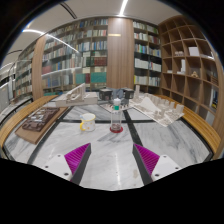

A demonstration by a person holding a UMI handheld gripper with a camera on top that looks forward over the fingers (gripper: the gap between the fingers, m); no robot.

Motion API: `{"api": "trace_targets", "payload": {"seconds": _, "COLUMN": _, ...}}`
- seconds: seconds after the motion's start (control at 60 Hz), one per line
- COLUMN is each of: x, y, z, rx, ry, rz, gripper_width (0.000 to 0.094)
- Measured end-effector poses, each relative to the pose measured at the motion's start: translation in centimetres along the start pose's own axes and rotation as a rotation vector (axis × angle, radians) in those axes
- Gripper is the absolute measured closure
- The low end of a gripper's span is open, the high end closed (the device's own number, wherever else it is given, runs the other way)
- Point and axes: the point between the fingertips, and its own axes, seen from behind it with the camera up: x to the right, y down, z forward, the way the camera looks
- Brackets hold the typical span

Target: Pour water

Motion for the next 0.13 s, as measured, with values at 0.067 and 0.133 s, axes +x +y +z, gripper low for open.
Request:
{"api": "trace_targets", "payload": {"seconds": 0.067, "x": 0.17, "y": 0.14, "z": -0.48, "rx": -0.001, "ry": 0.008, "rz": -0.011, "gripper_width": 0.0081}}
{"api": "trace_targets", "payload": {"seconds": 0.133, "x": 0.30, "y": 0.07, "z": -0.56, "rx": 0.002, "ry": 0.011, "rz": -0.010, "gripper_width": 0.0080}}
